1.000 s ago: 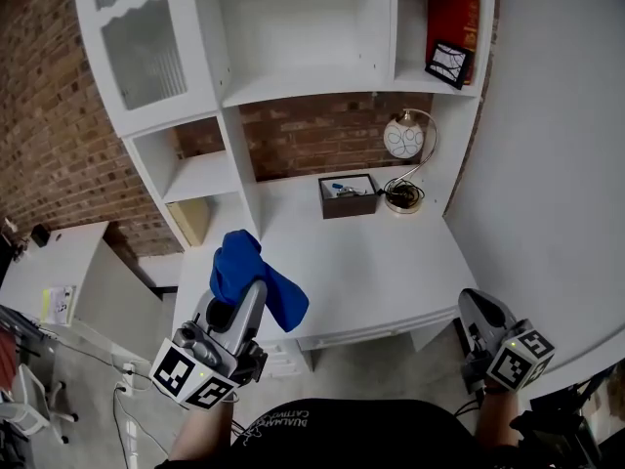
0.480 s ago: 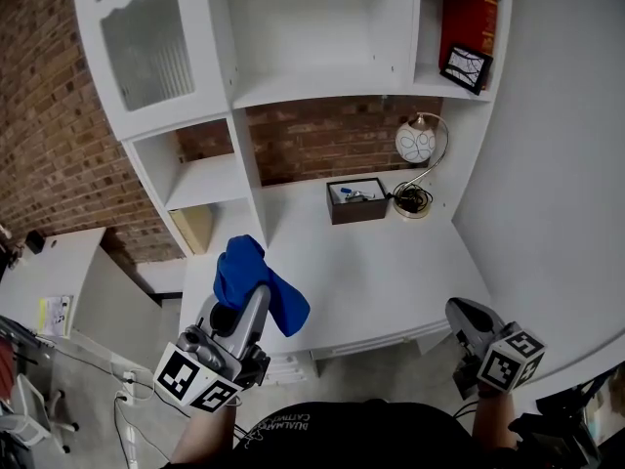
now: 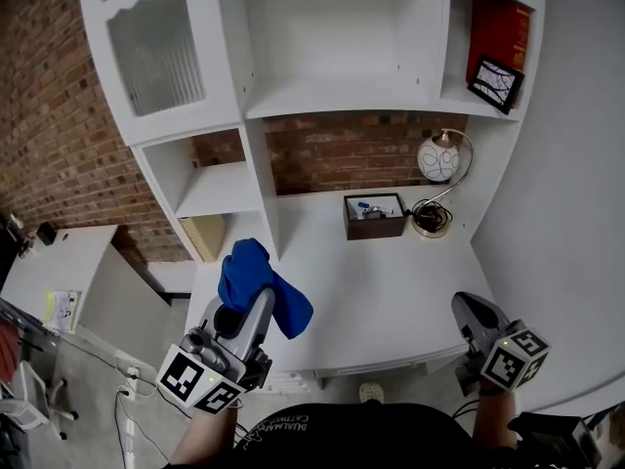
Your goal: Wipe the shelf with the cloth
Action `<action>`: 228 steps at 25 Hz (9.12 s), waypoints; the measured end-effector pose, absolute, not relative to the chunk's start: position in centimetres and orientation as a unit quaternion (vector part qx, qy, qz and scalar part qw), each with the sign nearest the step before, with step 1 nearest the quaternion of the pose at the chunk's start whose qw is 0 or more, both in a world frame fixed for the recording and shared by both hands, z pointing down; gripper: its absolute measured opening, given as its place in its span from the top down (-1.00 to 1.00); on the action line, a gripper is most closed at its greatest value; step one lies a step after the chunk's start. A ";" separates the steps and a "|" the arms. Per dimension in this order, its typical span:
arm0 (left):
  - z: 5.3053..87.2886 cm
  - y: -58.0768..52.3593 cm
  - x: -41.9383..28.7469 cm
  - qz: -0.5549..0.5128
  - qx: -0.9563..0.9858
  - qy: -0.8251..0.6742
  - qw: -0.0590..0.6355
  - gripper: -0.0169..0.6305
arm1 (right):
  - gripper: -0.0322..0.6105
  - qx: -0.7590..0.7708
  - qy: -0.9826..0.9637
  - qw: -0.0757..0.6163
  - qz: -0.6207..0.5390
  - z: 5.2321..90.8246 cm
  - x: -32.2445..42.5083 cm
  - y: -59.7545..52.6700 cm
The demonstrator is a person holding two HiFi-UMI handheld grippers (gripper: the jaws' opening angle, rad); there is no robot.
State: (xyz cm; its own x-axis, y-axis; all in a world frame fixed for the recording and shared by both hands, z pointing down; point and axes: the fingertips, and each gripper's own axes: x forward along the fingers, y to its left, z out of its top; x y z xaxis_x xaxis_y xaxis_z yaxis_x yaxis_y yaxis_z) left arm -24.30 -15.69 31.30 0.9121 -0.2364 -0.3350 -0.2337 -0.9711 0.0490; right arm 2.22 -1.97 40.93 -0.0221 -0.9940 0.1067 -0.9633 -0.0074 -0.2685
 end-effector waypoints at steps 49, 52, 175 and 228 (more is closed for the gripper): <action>0.8 -53.5 -1.0 -0.088 0.892 -0.405 -0.182 0.87 | 0.88 -0.499 0.849 0.133 -0.113 36.0 14.0 -23.1; 0.3 -54.8 -0.7 -0.105 0.892 -0.400 -0.184 0.87 | 0.88 -0.519 0.839 0.115 -0.117 36.1 14.3 -23.2; 2.7 -48.7 26.6 -0.114 0.979 -0.146 -0.080 0.88 | 0.88 -0.525 0.840 -0.030 -0.132 30.7 8.2 -24.6; 8.9 -52.5 28.7 0.052 0.971 -0.219 -0.085 0.88 | 0.87 -0.403 0.901 0.073 -0.144 31.4 8.1 -25.9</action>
State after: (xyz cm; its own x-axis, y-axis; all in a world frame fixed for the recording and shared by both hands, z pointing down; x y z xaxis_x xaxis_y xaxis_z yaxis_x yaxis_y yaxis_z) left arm 28.70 -52.45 8.91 0.8987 -0.4338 0.0639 -0.4162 -0.8898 -0.1874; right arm 8.12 -25.94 31.44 -0.6643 -0.7473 -0.0159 -0.7050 0.6334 -0.3192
